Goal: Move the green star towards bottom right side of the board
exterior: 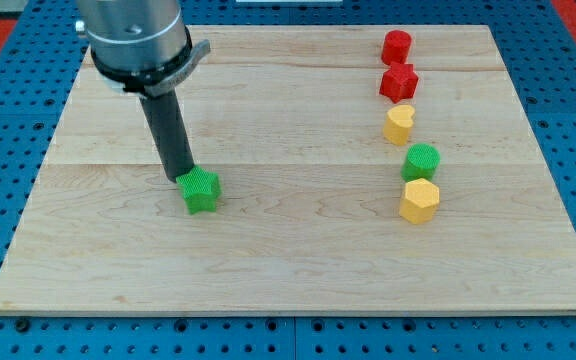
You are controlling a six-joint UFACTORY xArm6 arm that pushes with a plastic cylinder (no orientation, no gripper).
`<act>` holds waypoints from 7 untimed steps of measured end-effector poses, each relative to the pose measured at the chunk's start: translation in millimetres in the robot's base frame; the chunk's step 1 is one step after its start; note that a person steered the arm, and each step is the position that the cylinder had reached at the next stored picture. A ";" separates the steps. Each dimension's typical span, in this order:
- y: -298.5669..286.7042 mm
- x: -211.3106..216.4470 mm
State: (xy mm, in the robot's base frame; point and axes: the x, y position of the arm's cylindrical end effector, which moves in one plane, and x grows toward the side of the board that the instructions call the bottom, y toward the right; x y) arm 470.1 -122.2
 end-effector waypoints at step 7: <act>117.2 95.3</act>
